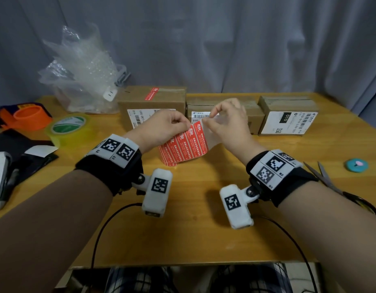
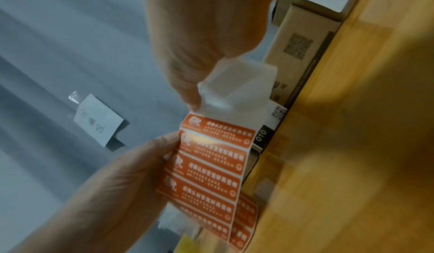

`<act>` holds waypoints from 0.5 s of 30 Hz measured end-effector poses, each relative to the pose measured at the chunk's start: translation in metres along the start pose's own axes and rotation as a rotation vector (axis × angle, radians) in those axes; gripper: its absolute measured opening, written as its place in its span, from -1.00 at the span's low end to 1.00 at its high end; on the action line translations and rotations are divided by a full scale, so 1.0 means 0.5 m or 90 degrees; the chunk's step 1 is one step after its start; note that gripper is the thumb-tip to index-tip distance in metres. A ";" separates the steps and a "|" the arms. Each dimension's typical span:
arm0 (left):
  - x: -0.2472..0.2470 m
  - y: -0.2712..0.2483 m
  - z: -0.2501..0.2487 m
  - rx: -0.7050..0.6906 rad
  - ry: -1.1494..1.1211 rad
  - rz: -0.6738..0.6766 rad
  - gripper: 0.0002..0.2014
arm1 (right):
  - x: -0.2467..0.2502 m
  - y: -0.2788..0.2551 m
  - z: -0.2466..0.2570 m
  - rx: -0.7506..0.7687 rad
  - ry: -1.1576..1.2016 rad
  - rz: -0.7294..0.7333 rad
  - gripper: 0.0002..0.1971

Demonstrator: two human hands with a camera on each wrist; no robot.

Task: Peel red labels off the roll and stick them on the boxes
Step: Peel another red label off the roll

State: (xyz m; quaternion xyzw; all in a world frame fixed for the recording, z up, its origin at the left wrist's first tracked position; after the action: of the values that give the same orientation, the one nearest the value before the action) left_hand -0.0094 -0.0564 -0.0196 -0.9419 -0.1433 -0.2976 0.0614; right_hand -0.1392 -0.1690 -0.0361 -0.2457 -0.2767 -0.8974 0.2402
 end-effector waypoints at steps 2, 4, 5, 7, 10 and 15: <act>0.000 0.000 0.003 -0.003 -0.021 -0.016 -0.82 | -0.001 -0.004 0.009 0.024 -0.029 0.007 -0.84; 0.001 -0.001 0.003 -0.013 -0.033 -0.027 -0.82 | -0.003 -0.008 0.012 0.035 -0.046 0.027 -0.86; 0.001 -0.002 0.003 -0.017 -0.038 -0.033 -0.82 | -0.005 -0.009 0.011 0.036 -0.057 0.033 -0.86; 0.002 -0.003 0.003 -0.021 -0.050 -0.046 -0.83 | -0.010 -0.011 0.010 0.039 -0.076 0.040 -0.86; 0.001 -0.004 0.000 -0.032 -0.054 -0.050 -0.83 | -0.016 -0.011 0.011 0.037 -0.064 0.046 -0.87; -0.007 -0.007 -0.009 -0.056 -0.033 -0.044 -0.90 | -0.021 -0.013 0.022 0.026 0.009 0.031 -0.82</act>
State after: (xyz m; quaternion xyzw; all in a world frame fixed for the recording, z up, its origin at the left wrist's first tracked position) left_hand -0.0156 -0.0548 -0.0180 -0.9455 -0.1644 -0.2811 0.0060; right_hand -0.1315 -0.1543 -0.0369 -0.2411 -0.2873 -0.8872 0.2689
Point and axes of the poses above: each hand's wrist, its own y-axis towards the middle knuckle, its own x-axis out of the back of the hand, z = x × y, the point moved 3 cm from there along y, towards the middle knuckle, and after that the axes turned 4 degrees about z, right-handed, at the moved point
